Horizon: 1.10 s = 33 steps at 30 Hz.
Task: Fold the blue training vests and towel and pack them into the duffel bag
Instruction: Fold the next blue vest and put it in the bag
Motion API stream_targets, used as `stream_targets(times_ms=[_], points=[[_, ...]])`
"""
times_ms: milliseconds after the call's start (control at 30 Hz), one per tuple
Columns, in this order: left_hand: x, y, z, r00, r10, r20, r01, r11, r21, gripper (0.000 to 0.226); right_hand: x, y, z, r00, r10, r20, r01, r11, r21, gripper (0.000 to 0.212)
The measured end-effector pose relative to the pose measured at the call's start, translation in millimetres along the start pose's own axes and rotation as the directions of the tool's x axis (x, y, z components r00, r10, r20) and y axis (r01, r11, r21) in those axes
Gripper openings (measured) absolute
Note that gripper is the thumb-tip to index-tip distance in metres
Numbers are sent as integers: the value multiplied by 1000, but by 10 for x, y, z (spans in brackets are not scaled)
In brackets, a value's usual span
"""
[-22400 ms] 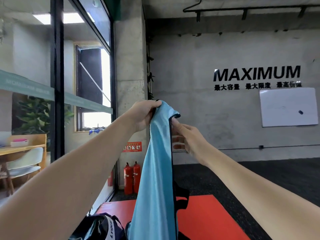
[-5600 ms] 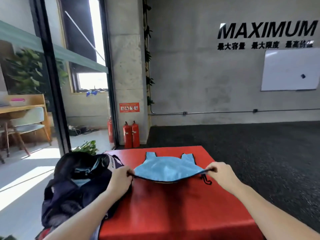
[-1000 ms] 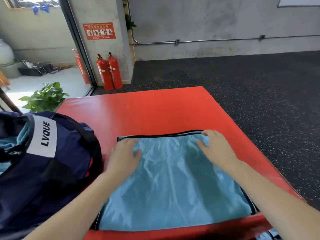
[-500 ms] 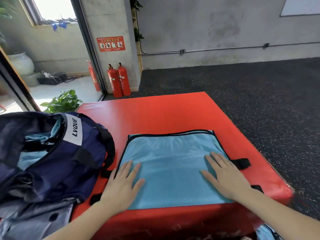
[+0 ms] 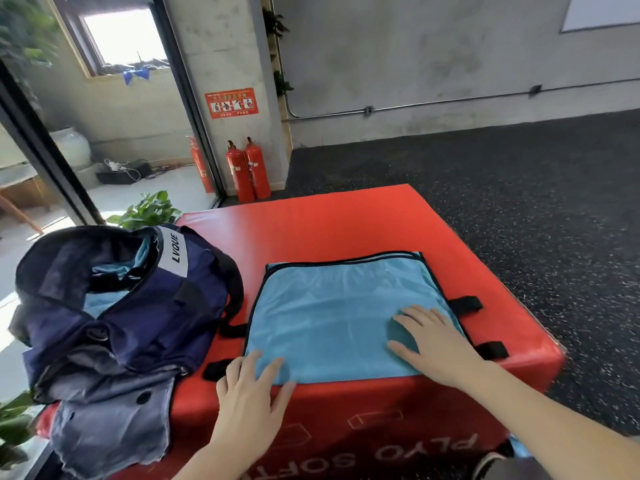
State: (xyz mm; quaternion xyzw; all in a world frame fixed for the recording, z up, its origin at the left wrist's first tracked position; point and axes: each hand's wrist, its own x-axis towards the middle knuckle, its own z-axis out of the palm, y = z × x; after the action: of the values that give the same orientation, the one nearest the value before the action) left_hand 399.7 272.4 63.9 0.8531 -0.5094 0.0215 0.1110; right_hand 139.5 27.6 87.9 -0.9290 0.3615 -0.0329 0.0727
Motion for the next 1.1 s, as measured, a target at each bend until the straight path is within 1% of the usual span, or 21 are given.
stream_targets(times_ms=[67, 133, 200, 267, 333, 467, 533, 600, 667, 733, 767, 800, 833, 867, 933, 1000, 1100], points=[[-175, 63, 29, 997, -62, -45, 62, 998, -7, 68, -71, -45, -17, 999, -33, 5, 33, 999, 12, 97], [-278, 78, 58, 994, -93, -50, 93, 996, 4, 71, -107, -55, -23, 999, -48, 20, 48, 999, 14, 97], [-288, 56, 82, 994, -92, -54, 93, 995, 20, 75, -109, -43, -31, 998, -52, 35, 51, 998, 22, 97], [-207, 29, 84, 992, -95, -84, 98, 995, 32, 77, -85, -20, -43, 998, -50, 42, 49, 999, 21, 94], [-30, 7, 63, 990, -111, -84, 113, 993, 24, 80, -58, -7, -65, 999, -32, 44, 32, 999, 15, 89], [661, -121, 28, 995, -102, 0, 102, 993, 60, 78, 17, 54, -48, 999, 44, 13, -44, 999, 8, 75], [1119, -172, 8, 994, -76, 81, 73, 996, 42, 79, 66, 82, -43, 996, 86, -7, -86, 996, 9, 71], [1604, -208, -18, 987, -20, 161, 20, 1000, 1, 80, 118, 82, -50, 995, 99, -15, -98, 994, 39, 69], [2081, -228, -71, 976, 27, 214, -20, 999, -35, 85, 155, 56, -65, 998, 68, -18, -66, 994, 92, 66], [2478, -258, -121, 976, 76, 205, -77, 997, -6, 99, 172, 2, -81, 1000, 4, -18, -1, 989, 145, 66], [2626, -266, -130, 974, 94, 206, -98, 995, 11, 101, 178, -25, -86, 999, -32, -22, 36, 986, 165, 66], [2717, -254, -140, 973, 83, 216, -94, 995, 41, 93, 185, -45, -92, 998, -65, -25, 68, 981, 183, 66], [2770, -230, -122, 976, 71, 206, -87, 994, 71, 79, 192, -62, -102, 996, -88, -24, 91, 976, 198, 65], [2763, -170, -110, 982, 50, 184, -65, 995, 81, 67, 192, -69, -113, 995, -102, -18, 104, 972, 210, 65], [2619, 6, -98, 992, 53, 115, -62, 995, 75, 52, 191, -50, -116, 993, -114, -13, 114, 968, 222, 65], [2316, 239, -77, 989, 131, 67, -133, 991, 19, 45, 200, -1, -131, 994, -109, -8, 108, 973, 203, 63], [1702, 710, -52, 945, 317, 74, -309, 945, -106, 49, 262, 99, -159, 997, -70, 14, 67, 984, 164, 65]])
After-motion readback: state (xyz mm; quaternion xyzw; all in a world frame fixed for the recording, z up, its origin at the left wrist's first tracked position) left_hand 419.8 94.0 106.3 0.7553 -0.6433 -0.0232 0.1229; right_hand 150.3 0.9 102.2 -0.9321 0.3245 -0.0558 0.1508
